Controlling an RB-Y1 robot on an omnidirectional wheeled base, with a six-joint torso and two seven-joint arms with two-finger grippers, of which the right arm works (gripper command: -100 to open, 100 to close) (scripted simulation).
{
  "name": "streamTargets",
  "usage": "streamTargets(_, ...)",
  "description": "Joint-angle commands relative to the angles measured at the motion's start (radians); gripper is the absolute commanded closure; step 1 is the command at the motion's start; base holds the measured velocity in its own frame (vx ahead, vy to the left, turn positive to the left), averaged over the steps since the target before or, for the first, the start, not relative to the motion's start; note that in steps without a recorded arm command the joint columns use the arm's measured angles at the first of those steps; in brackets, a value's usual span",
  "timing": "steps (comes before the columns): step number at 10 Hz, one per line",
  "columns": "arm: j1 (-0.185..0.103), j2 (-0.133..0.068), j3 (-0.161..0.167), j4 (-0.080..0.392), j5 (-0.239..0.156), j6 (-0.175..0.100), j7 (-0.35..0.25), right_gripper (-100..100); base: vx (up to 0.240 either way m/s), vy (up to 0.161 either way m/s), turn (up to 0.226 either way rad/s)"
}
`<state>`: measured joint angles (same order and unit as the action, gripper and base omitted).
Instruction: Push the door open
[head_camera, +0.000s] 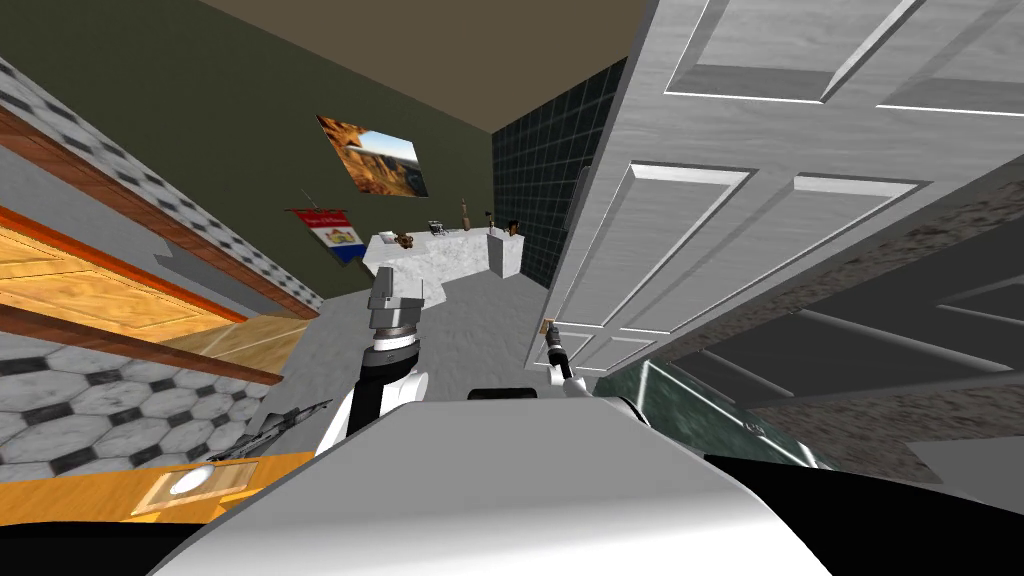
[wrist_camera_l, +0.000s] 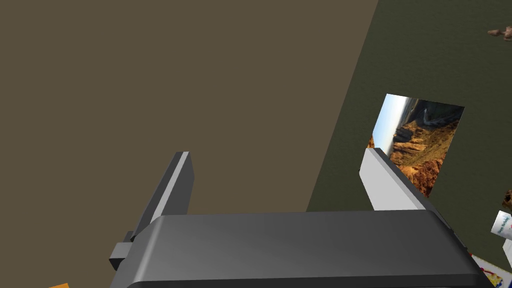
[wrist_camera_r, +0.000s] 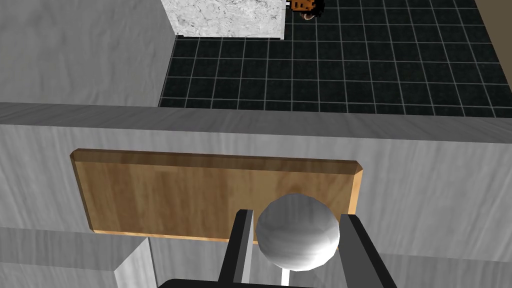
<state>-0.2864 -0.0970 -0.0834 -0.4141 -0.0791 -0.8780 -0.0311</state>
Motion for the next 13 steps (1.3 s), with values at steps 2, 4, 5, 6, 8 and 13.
streamTargets(2, 0.001, -0.004, -0.012, -0.002, -0.008, 0.002, 0.006, 100, 0.054, 0.01, -0.008)
streamTargets(4, 0.002, -0.007, -0.023, -0.001, -0.015, 0.002, 0.01, 100, 0.167, 0.051, -0.041)
streamTargets(5, 0.003, -0.009, -0.032, -0.001, -0.022, 0.002, 0.014, 100, 0.184, 0.068, -0.05)
streamTargets(6, 0.003, -0.009, -0.032, -0.006, -0.022, 0.002, 0.014, 100, 0.132, 0.04, -0.033)
streamTargets(8, 0.005, -0.015, -0.052, 0.0, -0.035, 0.003, 0.022, 100, 0.113, 0.016, -0.016)
streamTargets(13, 0.008, -0.023, -0.082, 0.001, -0.056, 0.004, 0.035, 100, 0.117, 0.055, -0.04)
